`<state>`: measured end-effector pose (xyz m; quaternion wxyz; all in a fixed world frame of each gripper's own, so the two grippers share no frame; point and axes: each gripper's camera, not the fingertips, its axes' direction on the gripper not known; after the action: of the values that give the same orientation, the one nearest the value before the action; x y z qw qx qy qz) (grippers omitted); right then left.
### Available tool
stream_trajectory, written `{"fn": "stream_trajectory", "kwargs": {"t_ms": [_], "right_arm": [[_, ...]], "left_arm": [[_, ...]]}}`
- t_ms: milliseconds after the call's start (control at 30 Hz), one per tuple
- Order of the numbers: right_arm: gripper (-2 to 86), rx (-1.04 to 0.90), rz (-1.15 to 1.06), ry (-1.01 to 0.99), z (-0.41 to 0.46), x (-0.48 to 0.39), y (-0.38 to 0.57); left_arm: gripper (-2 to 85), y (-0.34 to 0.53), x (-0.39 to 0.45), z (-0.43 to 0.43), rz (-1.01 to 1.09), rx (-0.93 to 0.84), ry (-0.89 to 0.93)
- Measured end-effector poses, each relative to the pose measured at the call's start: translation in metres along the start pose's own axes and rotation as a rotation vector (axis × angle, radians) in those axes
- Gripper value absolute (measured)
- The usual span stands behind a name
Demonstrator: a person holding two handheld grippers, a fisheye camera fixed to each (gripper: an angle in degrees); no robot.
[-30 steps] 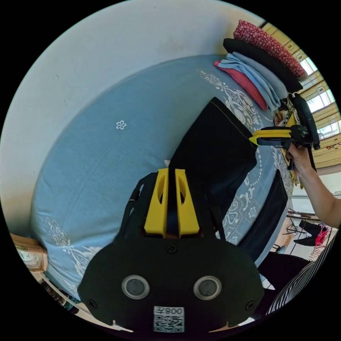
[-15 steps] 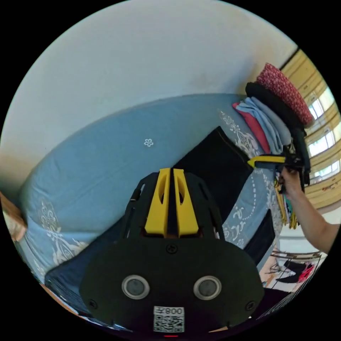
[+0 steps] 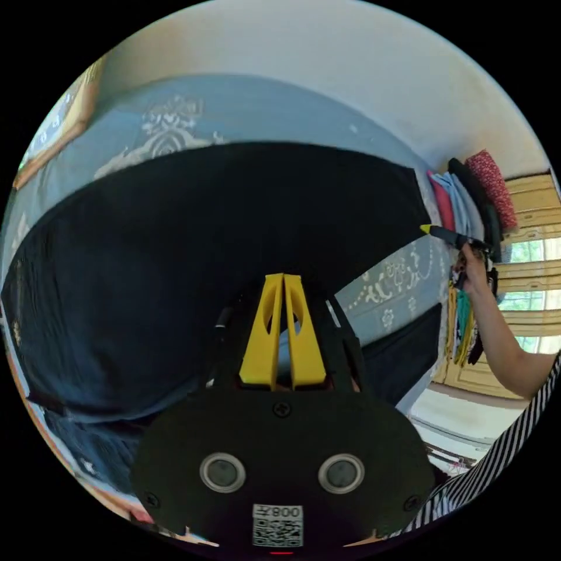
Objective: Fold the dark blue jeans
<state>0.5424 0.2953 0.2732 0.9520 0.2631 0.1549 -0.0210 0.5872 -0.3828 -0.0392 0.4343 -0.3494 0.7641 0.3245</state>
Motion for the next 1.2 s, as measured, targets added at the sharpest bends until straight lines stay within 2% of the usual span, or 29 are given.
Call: {"fn": "stream_trajectory", "kwargs": {"t_ms": [67, 300, 400, 567, 667, 767, 900, 1100, 1200], "right_arm": [[0.2, -0.005, 0.028, 0.015, 0.017, -0.006, -0.013], [1.2, -0.013, -0.059, -0.045, 0.035, -0.047, -0.031], [3.2, -0.034, -0.203, -0.184, 0.055, -0.103, -0.036], [8.1, -0.176, -0.549, -0.44, 0.121, -0.254, -0.06], [8.3, -0.192, -0.714, -0.525, 0.152, -0.34, -0.077], [8.6, -0.174, -0.86, -0.537, 0.178, -0.418, -0.089], [9.1, -0.169, -0.999, -0.547, 0.209, -0.492, -0.095], [9.3, -0.214, -1.162, -0.39, 0.279, -0.575, -0.09], [5.2, -0.2, -1.174, -0.321, 0.306, -0.594, -0.093]], "left_arm": [[0.7, 0.02, -0.011, -0.018, -0.045, 0.039, 0.114], [0.6, 0.105, -0.013, -0.119, -0.087, 0.213, 0.151], [1.1, 0.169, -0.041, -0.168, -0.243, 0.289, 0.112], [2.1, 0.286, -0.113, -0.242, -0.664, 0.417, -0.037], [2.3, 0.329, -0.141, -0.274, -0.776, 0.479, -0.093], [2.2, 0.353, -0.159, -0.297, -0.806, 0.479, -0.176], [1.9, 0.376, -0.176, -0.313, -0.803, 0.485, -0.151], [0.6, 0.401, -0.176, -0.327, -0.738, 0.434, -0.165], [0.4, 0.414, -0.171, -0.339, -0.724, 0.451, -0.155]]}}
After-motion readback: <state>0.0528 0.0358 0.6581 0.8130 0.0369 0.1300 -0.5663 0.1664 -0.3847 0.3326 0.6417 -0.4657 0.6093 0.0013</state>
